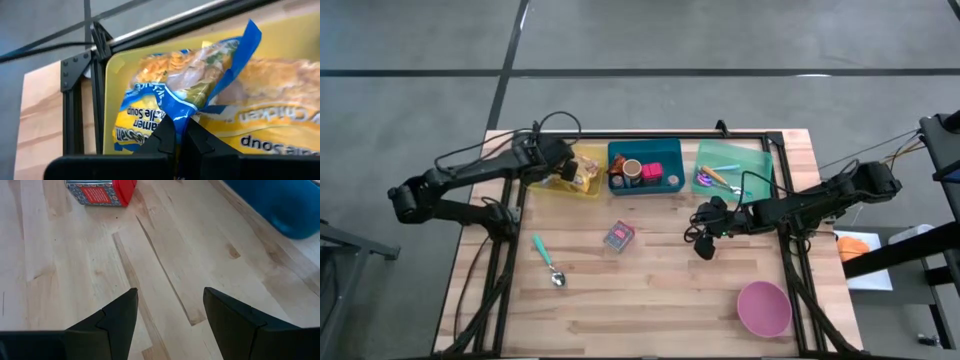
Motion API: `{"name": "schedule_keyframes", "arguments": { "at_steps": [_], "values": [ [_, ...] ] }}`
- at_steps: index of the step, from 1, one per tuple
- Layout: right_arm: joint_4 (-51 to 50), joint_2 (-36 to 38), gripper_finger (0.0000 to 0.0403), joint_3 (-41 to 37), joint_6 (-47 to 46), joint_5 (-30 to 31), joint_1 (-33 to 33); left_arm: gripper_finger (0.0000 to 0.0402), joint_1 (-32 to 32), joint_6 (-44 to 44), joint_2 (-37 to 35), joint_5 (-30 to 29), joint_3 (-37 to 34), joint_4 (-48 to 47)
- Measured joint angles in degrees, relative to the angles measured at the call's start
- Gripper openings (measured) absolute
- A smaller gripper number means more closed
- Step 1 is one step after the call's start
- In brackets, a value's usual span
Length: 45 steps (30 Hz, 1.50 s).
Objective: Pick & Place Food Item
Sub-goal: Put the blue noodle pack into the yellow bin
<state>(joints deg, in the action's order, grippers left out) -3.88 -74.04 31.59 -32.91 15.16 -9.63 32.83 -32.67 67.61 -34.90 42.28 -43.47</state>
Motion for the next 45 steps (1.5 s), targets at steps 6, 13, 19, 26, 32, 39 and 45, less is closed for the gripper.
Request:
{"name": "schedule_keyframes", "arguments": {
  "at_steps": [6, 13, 19, 26, 32, 39, 45],
  "values": [
    [0.0, 0.0, 0.0225, 0.0, 0.01, 0.0, 0.0, 0.0011, 0.27, -0.46, 0.02, 1.6, -1.73, 0.47],
    [0.0, 0.0, 0.0225, 0.0, -0.09, 0.0, 0.0, 0.0047, 0.29, -0.67, 0.04, 3.39, -1.8, 0.44],
    [0.0, 0.0, 0.0225, 0.0, 0.04, 0.0, 0.0, 0.0054, 0.33, -0.59, 0.02, 4.27, -1.79, 0.49],
    [0.0, 0.0, 0.0225, 0.0, 0.07, 0.0, 0.0, 0.0056, 0.34, -0.14, 0.02, 7.53, -1.75, 0.41],
    [0.0, 0.0, 0.0225, 0.0, 0.07, 0.0, 0.0, 0.0059, 0.32, 1.54, -0.02, 10.13, -1.73, 0.22],
    [0.0, 0.0, 0.0225, 0.0, 0.07, 0.0, 0.0, 0.0144, 0.32, 4.37, -0.02, 13.03, -1.69, -0.05],
    [-0.02, 0.0, 0.0225, 0.0, 0.07, 0.0, 0.0, 0.0249, 0.32, 5.52, -0.02, 15.89, -0.91, -1.25]
  ]
}}
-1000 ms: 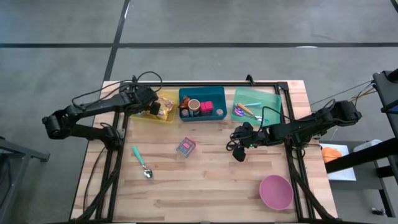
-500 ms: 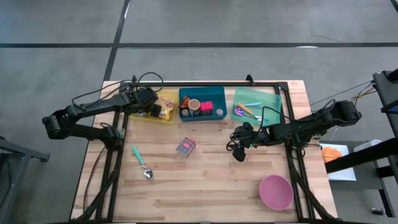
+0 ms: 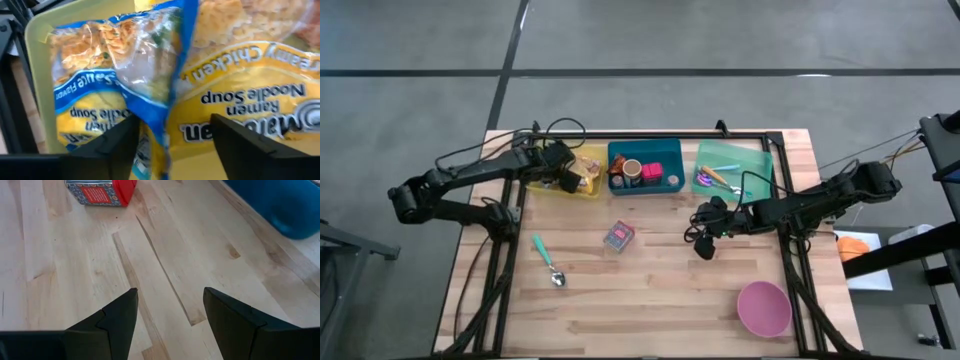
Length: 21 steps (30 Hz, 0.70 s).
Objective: Pick & Place Food Item
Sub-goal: Put the blue noodle pack into the yellow bin, then put the light green spoon into the green bin
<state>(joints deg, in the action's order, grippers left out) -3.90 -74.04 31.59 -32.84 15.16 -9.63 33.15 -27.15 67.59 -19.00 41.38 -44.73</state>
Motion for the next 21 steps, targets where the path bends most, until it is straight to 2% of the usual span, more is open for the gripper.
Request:
{"name": "schedule_keyframes", "arguments": {
  "at_steps": [5, 9, 14, 18, 21],
  "values": [
    [0.0, 0.0, 0.0224, 0.0, 0.02, 0.0, 0.0, 0.0287, 0.0, 0.32, 0.0, -0.02, 6.02, -7.01],
    [0.0, 0.0, 0.0225, 0.0, 0.02, 0.0, 0.0, 0.029, -0.51, -0.11, -0.02, 0.71, 11.38, -12.33],
    [-0.09, 0.0, 0.0225, 0.0, 0.04, 0.0, 0.0, 0.029, -3.16, 0.5, -0.02, 6.25, 16.13, -19.75],
    [-0.1, 0.0, 0.0225, -0.39, 0.04, 0.0, 0.0, 0.0291, -10.2, 2.74, -0.04, 13.52, 16.84, -26.97],
    [-0.11, 0.0, 0.0225, -0.97, -0.01, 0.0, 0.0, 0.0291, -20.22, 3.38, -0.04, 14.09, 15.61, -32.23]
  ]
}}
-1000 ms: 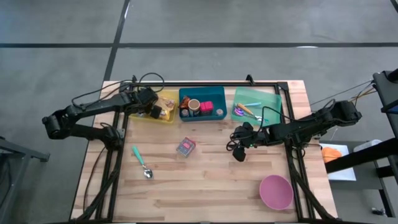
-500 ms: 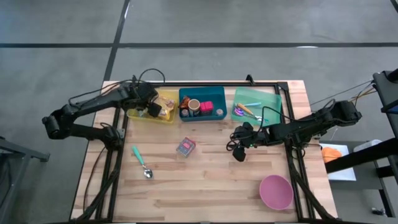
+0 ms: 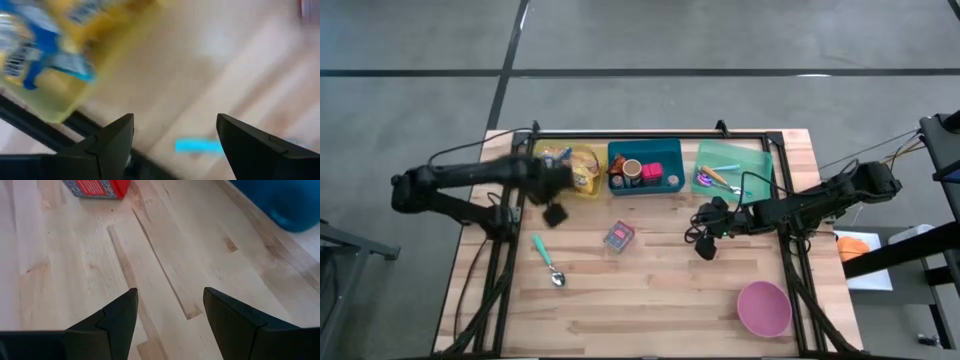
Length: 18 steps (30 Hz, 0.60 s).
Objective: Pick & Place Food Item
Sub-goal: Put the light green spoon into the green bin
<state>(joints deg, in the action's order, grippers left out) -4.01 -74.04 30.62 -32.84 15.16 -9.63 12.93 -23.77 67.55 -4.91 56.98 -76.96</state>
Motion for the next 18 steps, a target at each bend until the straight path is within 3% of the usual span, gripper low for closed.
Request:
{"name": "schedule_keyframes", "arguments": {
  "at_steps": [5, 11, 15, 18],
  "values": [
    [0.14, 0.0, 0.0225, -0.74, -0.36, -0.01, 0.0, 0.0291, -21.49, -2.25, 0.02, -0.69, -3.38, -0.91],
    [0.84, 0.02, 0.0225, -0.86, -1.05, -0.02, 0.0, 0.0291, -44.62, -12.62, 0.13, -2.9, -4.89, 1.53],
    [2.18, 0.02, 0.0225, -0.88, -1.03, -0.02, 0.0, 0.0291, -52.93, -20.24, 0.13, -5.17, -4.89, 4.73],
    [2.54, 0.02, 0.0225, -0.88, -1.05, -0.02, 0.0, 0.0291, -54.86, -21.52, 1.37, -6.1, -4.89, 4.81]
  ]
}}
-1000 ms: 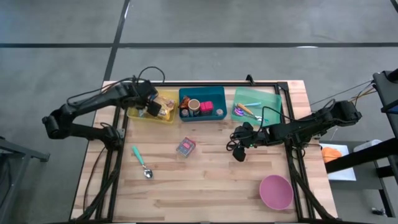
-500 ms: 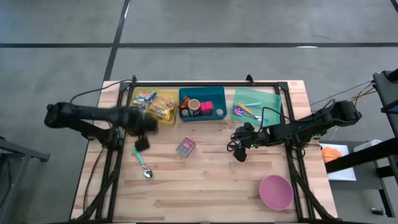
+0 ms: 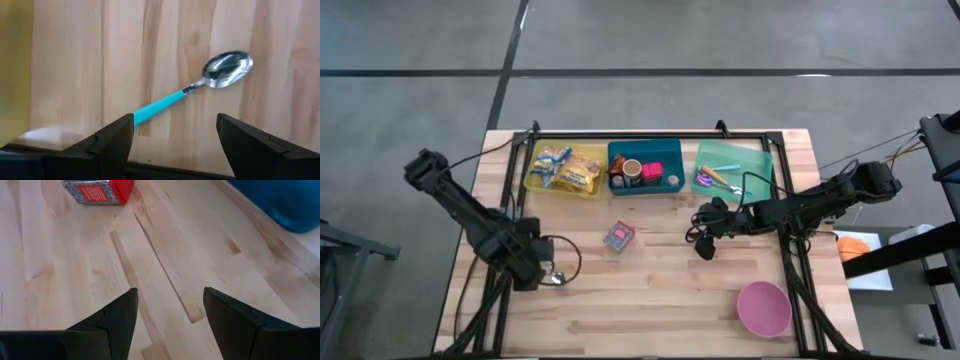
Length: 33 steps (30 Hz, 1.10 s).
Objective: Pick & Place Food Item
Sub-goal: Put the light green spoon into the green bin
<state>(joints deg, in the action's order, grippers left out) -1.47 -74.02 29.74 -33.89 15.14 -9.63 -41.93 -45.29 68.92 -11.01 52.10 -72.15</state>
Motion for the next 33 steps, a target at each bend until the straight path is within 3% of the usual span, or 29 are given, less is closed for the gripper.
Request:
{"name": "schedule_keyframes", "arguments": {
  "at_steps": [18, 23, 33],
  "values": [
    [0.29, -0.01, 0.0225, -1.14, -0.5, -0.19, 0.0, 0.0291, 0.41, 20.25, 21.0, -0.55, -0.07, 4.58],
    [0.44, 0.0, 0.0225, -1.27, -0.99, -0.2, 0.0, 0.0291, 1.13, 21.32, 21.55, 3.16, -3.71, 11.72],
    [1.07, 0.0, 0.0225, -1.27, -0.48, -0.2, 0.0, 0.0282, 1.79, 23.11, 21.22, 5.06, -8.37, 15.2]
  ]
}}
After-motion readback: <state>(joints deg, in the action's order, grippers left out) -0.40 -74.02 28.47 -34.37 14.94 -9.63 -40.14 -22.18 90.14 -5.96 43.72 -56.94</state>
